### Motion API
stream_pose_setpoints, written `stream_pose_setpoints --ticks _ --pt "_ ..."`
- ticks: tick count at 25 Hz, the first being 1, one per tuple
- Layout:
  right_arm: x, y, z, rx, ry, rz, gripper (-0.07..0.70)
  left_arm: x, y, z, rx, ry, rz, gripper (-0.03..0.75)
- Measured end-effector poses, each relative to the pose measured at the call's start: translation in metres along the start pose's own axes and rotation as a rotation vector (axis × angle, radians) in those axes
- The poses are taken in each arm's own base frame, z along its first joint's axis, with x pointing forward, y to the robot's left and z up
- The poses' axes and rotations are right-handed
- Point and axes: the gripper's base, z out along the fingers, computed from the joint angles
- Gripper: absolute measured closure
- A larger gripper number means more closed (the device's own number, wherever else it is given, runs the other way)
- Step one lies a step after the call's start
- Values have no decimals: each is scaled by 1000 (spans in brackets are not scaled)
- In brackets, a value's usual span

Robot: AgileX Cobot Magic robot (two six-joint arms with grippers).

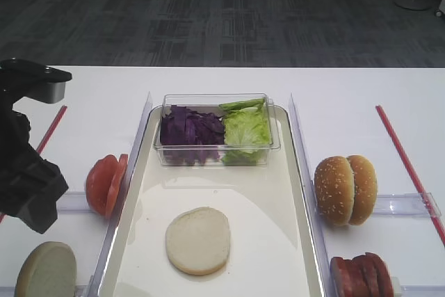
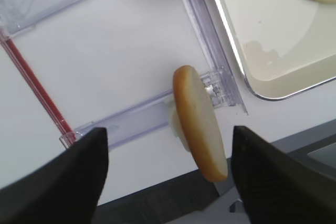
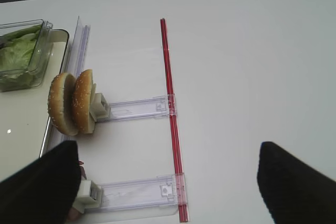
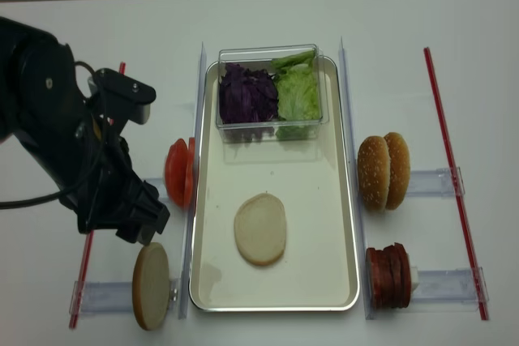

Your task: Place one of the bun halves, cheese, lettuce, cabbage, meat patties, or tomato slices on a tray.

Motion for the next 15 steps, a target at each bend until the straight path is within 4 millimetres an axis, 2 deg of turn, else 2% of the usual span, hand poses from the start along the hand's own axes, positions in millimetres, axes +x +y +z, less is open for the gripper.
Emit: stream_pose_setpoints --ticks 9,15 --pt "0 0 0 0 2 1 -60 10 27 -14 -20 -55 -113 245" --pt "0 0 0 0 2 1 -60 24 34 -32 -45 -134 -146 245"
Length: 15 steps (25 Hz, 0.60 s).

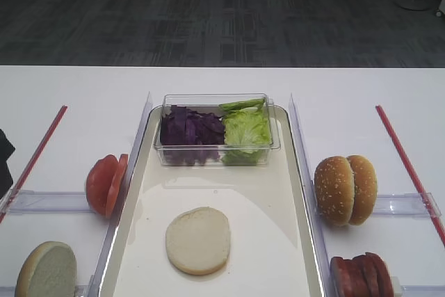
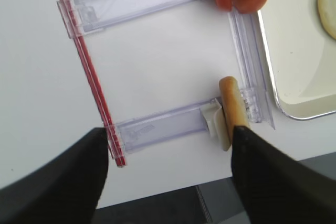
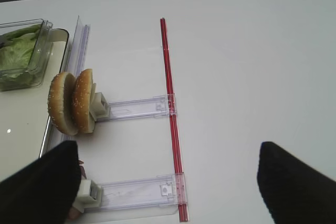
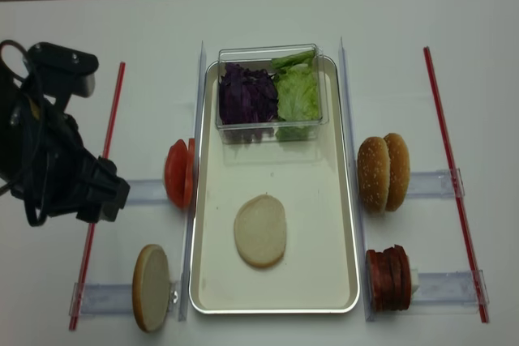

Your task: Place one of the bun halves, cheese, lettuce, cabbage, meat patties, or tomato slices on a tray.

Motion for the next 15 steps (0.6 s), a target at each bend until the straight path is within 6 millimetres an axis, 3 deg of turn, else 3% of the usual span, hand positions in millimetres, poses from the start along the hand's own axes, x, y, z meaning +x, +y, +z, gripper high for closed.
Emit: stream_pose_setpoints --ticks 5,15 --pt "0 0 0 0 0 0 -60 16 -1 -24 -5 -106 0 245" --pt "0 0 0 0 0 0 -60 59 -3 -23 -7 -164 -10 245"
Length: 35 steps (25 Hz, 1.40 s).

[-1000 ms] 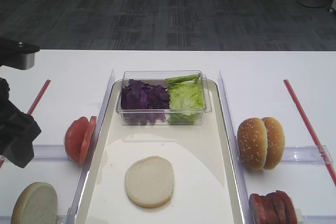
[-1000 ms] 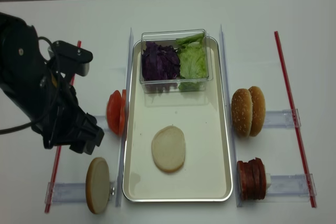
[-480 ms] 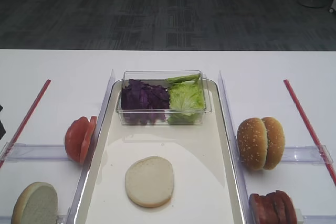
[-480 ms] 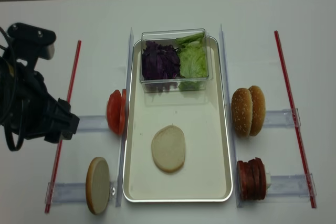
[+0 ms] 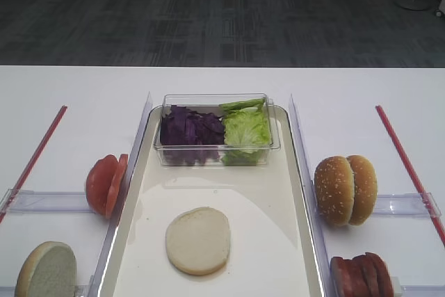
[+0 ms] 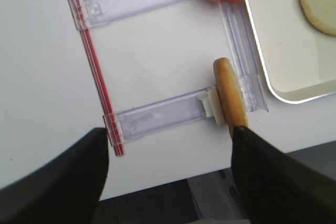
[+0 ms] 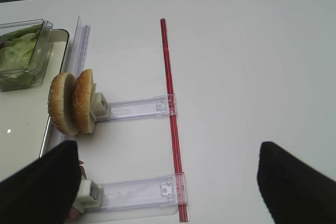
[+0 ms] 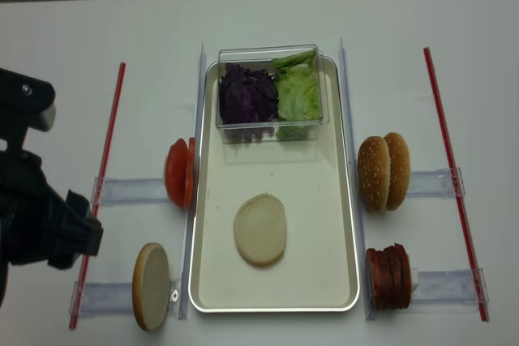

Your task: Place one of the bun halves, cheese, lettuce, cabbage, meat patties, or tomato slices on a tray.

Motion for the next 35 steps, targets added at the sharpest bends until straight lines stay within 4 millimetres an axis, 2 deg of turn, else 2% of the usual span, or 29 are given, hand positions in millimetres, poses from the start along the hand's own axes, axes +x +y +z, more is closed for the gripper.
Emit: stream_pose_setpoints --ticks 5,17,29,35 --pt "0 0 0 0 0 0 -60 25 -1 -2 -1 -41 -10 245" --pt "0 0 0 0 0 0 -60 62 -2 -11 -5 -161 -16 245" --pt "0 0 0 0 0 0 -60 94 -3 -35 -12 -411 -16 248" --pt "0 0 0 0 0 0 -60 109 -6 -26 6 -466 -20 248"
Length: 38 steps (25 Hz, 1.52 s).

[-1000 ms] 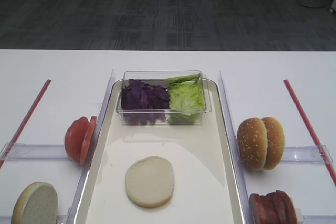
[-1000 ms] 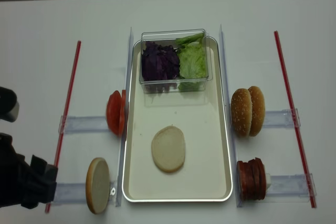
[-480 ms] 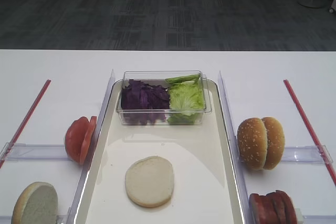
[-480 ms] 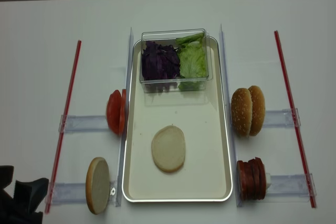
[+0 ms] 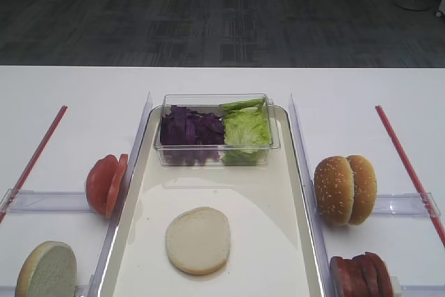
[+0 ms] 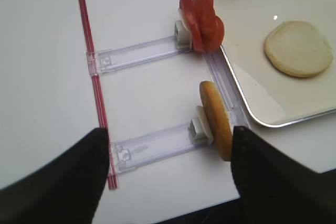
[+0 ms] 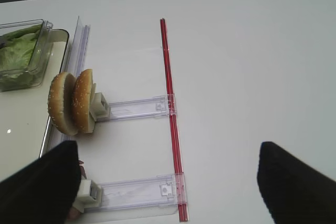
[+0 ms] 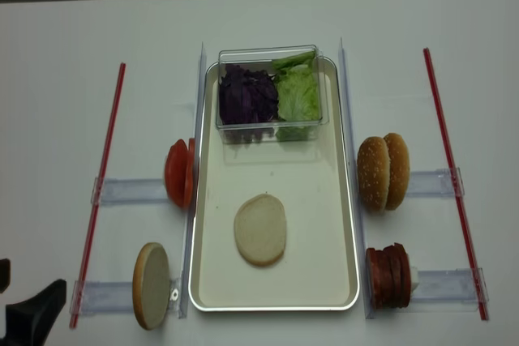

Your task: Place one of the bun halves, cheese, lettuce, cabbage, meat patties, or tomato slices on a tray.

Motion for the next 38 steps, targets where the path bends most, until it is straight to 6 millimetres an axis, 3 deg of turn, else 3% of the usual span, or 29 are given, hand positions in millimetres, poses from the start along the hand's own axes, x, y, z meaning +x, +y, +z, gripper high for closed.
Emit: stream_pose_setpoints --ticks 12,28,34,38 --pt "0 0 0 0 0 0 -60 23 -1 -22 3 -202 3 258" --pt "0 0 0 0 0 2 -60 19 -3 -18 16 -305 37 260" --pt "0 0 0 0 0 4 -60 20 -4 -18 25 -299 36 260" --pt "0 0 0 0 0 4 -60 28 -4 -19 33 -200 79 261"
